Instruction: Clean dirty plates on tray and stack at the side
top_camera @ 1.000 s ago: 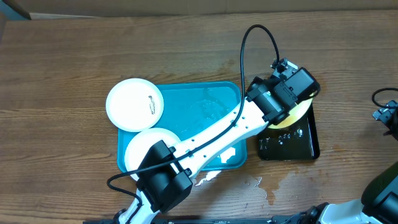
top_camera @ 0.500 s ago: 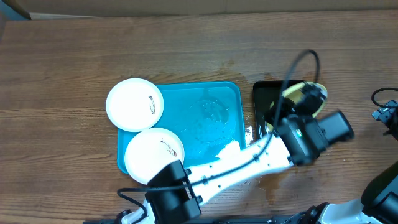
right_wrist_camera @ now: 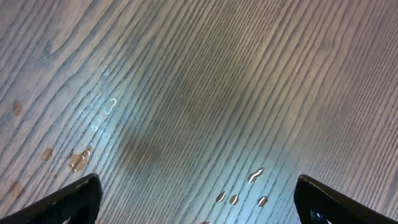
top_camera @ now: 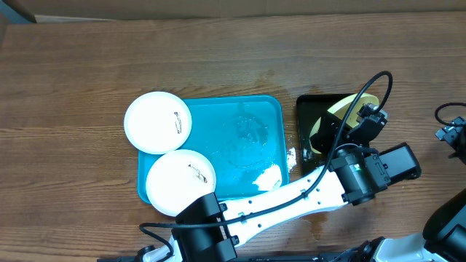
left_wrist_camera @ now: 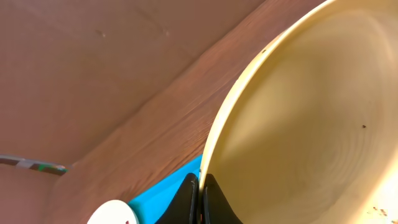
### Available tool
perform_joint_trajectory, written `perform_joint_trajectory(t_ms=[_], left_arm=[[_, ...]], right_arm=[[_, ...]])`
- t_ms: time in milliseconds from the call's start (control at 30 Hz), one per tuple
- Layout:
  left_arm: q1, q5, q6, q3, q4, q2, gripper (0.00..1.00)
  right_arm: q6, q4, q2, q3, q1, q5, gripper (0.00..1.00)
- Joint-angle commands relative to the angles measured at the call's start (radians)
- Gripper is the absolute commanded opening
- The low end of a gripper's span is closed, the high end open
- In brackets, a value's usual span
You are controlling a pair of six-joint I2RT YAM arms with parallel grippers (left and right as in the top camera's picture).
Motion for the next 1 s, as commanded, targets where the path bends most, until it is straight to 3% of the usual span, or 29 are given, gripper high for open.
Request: perform_joint_trajectory(t_ms=[0, 67, 300, 533, 600, 667, 700, 767, 800, 867, 900, 967], left_arm=[[-0.018, -0.084, -0.083, 0.026, 0.0, -0.003, 0.04], [-0.021, -0.021, -0.044, 0.026, 0.0, -0.006, 0.04], [-0.023, -0.089, -0.013, 0.026, 0.024, -0.005, 0.04], [-0.033, 0.019, -0.003, 0.026, 0.002, -0.005, 0.04], [-0.036, -0.057, 0.006, 0.026, 0.003, -0.005, 0.04], [-0.022, -0.159, -0.089, 0.026, 0.005, -0.006, 0.04], [-0.021, -0.093, -0.098, 0.026, 0.005, -0.008, 0.04], [-0.025, 0.082, 0.005, 0.026, 0.02, -0.008, 0.04], [-0.026, 0.043, 0.064, 0.026, 0.027, -0.006, 0.04], [-0.018, -0.135, -0.033, 0.026, 0.025, -0.006, 0.04], [-0.017, -0.096, -0.076, 0.027, 0.022, -0.013, 0.04], [-0.024, 0.052, 0.029, 0.027, 0.036, -0.02, 0.04]], right_arm=[[0.004, 0.006, -0.019, 0.02, 0.001, 0.0, 1.0], [0.004, 0.006, -0.019, 0.02, 0.001, 0.0, 1.0], [0.004, 0.006, -0.019, 0.02, 0.001, 0.0, 1.0], [0.004, 0.006, -0.019, 0.02, 0.001, 0.0, 1.0], [0.004, 0.006, -0.019, 0.02, 0.001, 0.0, 1.0], [0.004, 0.006, -0.019, 0.02, 0.001, 0.0, 1.0], [0.004, 0.006, -0.019, 0.02, 0.001, 0.0, 1.0], [0.004, 0.006, -0.019, 0.02, 0.001, 0.0, 1.0], [0.004, 0.006, -0.019, 0.02, 0.001, 0.0, 1.0], [0.004, 0.006, -0.019, 0.02, 0.001, 0.0, 1.0], [0.004, 0.006, -0.019, 0.02, 0.001, 0.0, 1.0], [0.004, 0.006, -0.019, 0.02, 0.001, 0.0, 1.0]])
